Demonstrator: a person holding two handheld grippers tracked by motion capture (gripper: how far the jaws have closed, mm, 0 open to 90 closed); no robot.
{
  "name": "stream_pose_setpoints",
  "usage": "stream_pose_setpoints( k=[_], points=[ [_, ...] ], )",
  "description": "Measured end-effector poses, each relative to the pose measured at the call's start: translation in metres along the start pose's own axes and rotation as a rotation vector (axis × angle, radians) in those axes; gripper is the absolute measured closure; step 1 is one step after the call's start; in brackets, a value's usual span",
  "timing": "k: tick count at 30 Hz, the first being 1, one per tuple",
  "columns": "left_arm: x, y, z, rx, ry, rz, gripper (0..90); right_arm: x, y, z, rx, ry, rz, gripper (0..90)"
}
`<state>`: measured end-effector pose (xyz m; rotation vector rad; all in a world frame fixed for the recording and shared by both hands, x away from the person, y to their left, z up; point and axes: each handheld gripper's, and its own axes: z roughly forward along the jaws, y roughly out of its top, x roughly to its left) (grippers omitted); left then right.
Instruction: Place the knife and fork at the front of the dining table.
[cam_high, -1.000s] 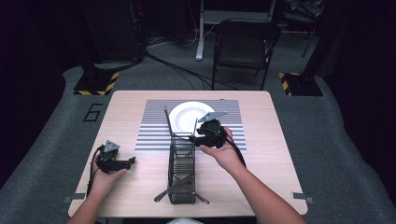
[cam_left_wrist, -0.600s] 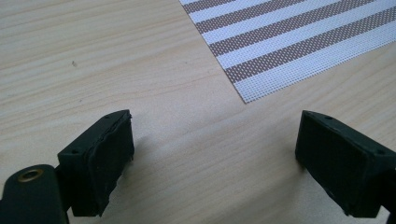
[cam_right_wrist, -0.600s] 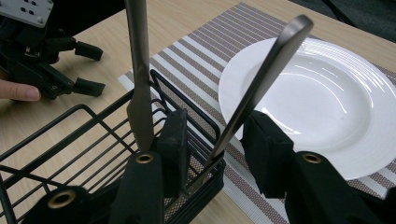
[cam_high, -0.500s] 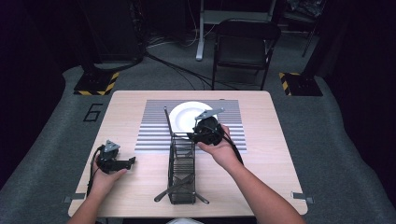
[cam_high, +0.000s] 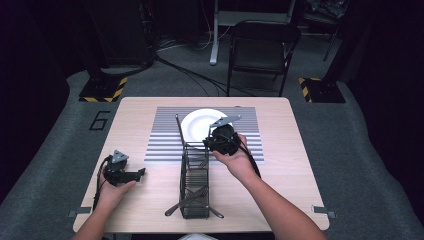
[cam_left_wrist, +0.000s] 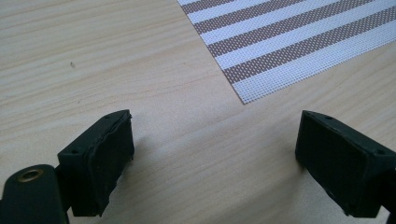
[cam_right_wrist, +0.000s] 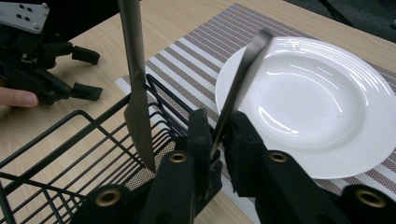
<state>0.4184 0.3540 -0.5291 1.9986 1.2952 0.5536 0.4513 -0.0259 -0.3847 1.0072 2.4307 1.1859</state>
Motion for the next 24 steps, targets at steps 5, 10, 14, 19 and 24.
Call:
stream_pose_setpoints(
  k=[5,10,14,19,24],
  points=[
    [0.0,0.0,0.0,-0.001,0.0,0.001,11.3,0.006,0.0,-0.002,-0.001,-0.012,-0.018,83.4],
    [0.0,0.0,0.0,-0.002,0.001,0.001,11.3,0.015,0.0,-0.003,-0.012,-0.016,-0.042,83.8],
    [0.0,0.0,0.0,-0.002,0.0,0.001,11.3,0.018,-0.001,-0.001,-0.008,-0.004,-0.053,83.7],
    [0.0,0.0,0.0,-0.002,0.0,0.001,11.3,0.02,-0.004,0.004,0.003,0.002,-0.071,83.8],
    [0.0,0.0,0.0,-0.002,0.0,0.0,11.3,0.023,-0.008,0.01,0.016,0.007,-0.069,83.9]
  ],
)
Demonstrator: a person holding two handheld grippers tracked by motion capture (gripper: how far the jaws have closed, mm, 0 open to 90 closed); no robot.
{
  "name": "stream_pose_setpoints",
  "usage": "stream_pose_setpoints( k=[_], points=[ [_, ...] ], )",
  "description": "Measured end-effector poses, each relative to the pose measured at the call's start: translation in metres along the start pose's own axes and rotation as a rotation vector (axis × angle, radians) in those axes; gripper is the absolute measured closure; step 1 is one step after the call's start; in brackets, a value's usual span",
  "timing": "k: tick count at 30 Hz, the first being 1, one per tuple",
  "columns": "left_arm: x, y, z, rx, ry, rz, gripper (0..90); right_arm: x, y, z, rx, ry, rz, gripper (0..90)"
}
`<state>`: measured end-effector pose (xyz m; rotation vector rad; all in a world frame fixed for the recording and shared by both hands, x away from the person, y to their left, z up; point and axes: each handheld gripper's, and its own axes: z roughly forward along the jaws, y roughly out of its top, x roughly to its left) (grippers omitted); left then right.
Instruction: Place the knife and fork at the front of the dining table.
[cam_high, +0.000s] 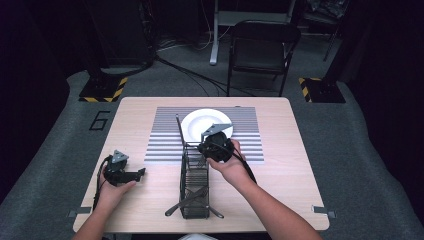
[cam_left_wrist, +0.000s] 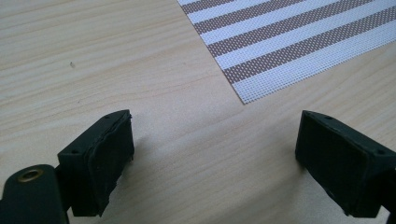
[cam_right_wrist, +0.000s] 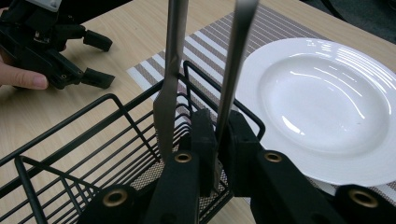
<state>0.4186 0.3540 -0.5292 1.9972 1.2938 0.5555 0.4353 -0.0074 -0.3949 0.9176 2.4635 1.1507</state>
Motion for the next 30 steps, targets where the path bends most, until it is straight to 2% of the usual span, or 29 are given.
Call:
stream_pose_setpoints(
  k=[7,12,15,24,25,30],
  points=[
    [0.0,0.0,0.0,0.0,0.0,0.0,11.3,0.005,-0.001,0.006,0.012,0.004,-0.004,83.9],
    [0.0,0.0,0.0,0.0,0.0,0.0,11.3,0.005,-0.002,0.01,0.016,-0.001,-0.027,83.9],
    [0.0,0.0,0.0,0.0,0.0,0.0,11.3,0.005,-0.003,0.012,0.027,-0.007,-0.023,84.3],
    [0.0,0.0,0.0,0.002,0.0,-0.001,11.3,0.005,-0.002,0.01,0.03,-0.02,-0.036,86.5],
    [0.0,0.0,0.0,0.0,0.0,0.0,11.3,0.006,0.0,0.007,0.031,0.003,-0.016,86.7],
    [0.0,0.0,0.0,0.0,0.0,0.0,11.3,0.009,0.005,0.0,0.032,0.014,-0.017,86.8]
  ],
)
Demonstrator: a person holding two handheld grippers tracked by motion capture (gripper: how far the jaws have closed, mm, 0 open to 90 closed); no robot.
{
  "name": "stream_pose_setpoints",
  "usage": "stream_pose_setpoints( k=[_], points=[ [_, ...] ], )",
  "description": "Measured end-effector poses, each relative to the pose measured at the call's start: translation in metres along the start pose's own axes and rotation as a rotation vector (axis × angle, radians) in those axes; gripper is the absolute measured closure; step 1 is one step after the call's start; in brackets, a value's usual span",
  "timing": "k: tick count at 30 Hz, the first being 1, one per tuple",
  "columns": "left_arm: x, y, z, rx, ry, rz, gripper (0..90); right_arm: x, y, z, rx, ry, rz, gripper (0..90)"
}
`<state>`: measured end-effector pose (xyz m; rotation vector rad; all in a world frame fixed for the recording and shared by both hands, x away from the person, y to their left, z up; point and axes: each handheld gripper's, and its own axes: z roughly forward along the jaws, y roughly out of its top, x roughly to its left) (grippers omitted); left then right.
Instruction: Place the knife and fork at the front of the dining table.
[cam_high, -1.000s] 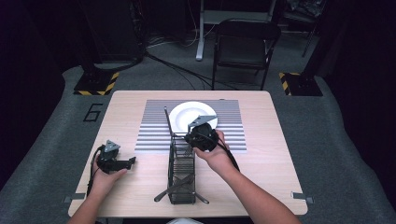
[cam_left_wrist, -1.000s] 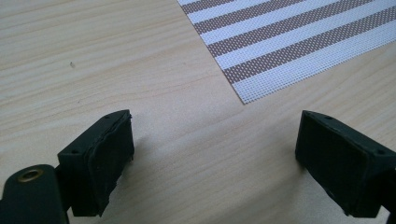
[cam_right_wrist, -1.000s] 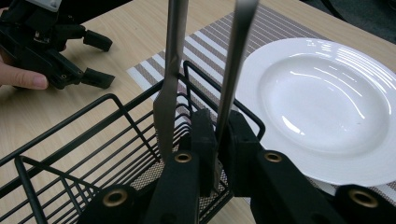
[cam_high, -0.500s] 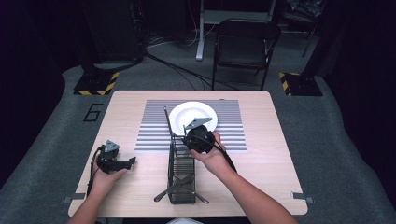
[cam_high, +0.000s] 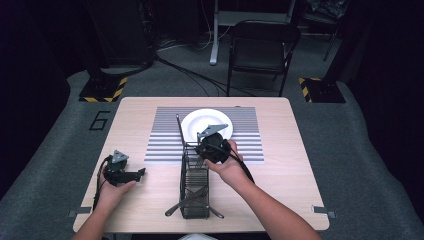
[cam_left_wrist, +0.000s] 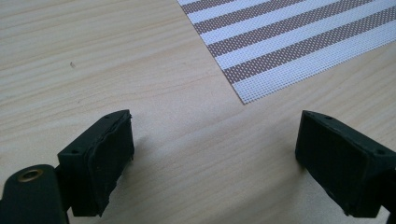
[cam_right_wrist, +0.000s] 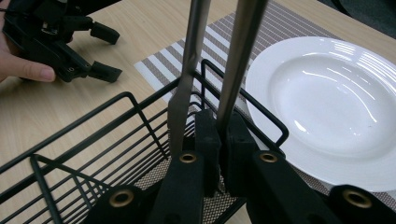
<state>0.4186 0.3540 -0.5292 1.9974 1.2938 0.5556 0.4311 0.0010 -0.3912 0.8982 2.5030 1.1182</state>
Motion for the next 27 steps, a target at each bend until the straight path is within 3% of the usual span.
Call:
stream_pose_setpoints(
  k=[2,16,27],
  points=[
    [0.0,0.0,0.0,0.0,0.0,0.0,11.3,-0.001,0.004,-0.004,-0.01,0.009,-0.023,86.7],
    [0.0,0.0,0.0,0.0,0.0,0.0,11.3,-0.002,0.022,-0.029,-0.018,0.046,0.0,86.8],
    [0.0,0.0,0.0,0.0,0.0,0.0,11.3,-0.004,0.039,-0.054,-0.045,0.055,-0.021,86.8]
  ],
)
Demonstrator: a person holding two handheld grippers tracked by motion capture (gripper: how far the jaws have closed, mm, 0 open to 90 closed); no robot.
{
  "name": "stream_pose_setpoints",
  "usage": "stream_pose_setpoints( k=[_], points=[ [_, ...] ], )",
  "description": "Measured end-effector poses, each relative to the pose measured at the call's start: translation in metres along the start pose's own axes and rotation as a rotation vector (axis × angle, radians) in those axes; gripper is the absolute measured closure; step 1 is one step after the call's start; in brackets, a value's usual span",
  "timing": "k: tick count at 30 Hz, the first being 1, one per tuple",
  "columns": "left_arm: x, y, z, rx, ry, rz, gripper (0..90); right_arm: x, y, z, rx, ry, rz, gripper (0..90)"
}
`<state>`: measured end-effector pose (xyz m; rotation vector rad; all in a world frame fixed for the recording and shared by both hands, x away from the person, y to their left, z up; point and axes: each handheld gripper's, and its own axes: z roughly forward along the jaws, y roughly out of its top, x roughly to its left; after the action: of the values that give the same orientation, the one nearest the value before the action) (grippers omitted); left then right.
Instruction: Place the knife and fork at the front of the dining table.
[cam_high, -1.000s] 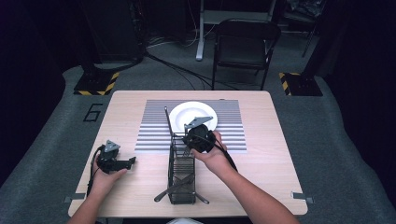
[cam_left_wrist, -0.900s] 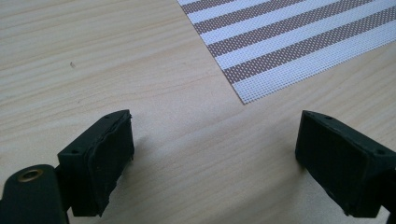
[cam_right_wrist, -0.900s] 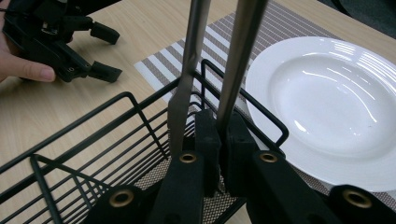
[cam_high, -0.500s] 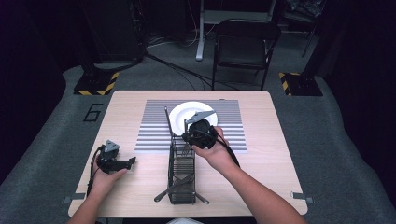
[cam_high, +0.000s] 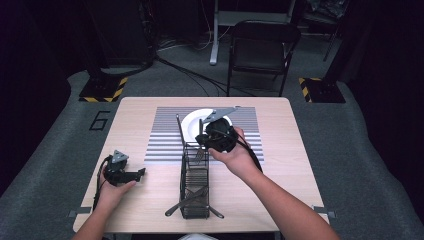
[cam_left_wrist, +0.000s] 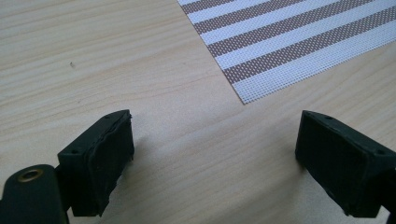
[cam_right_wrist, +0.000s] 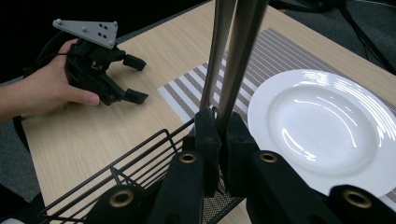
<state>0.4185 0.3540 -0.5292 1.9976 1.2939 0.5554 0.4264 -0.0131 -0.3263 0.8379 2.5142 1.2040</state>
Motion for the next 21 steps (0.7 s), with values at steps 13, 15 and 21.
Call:
stream_pose_setpoints(
  k=[13,15,21],
  points=[
    [0.0,0.0,0.0,0.0,0.0,0.0,11.3,-0.012,0.01,-0.029,-0.015,-0.03,0.005,86.8],
    [0.0,0.0,0.0,0.0,0.0,0.0,11.3,-0.016,0.009,-0.032,-0.021,-0.043,0.011,86.8],
    [0.0,0.0,0.0,0.0,0.0,-0.001,11.3,-0.025,0.006,-0.041,-0.014,-0.069,0.038,86.8]
  ],
)
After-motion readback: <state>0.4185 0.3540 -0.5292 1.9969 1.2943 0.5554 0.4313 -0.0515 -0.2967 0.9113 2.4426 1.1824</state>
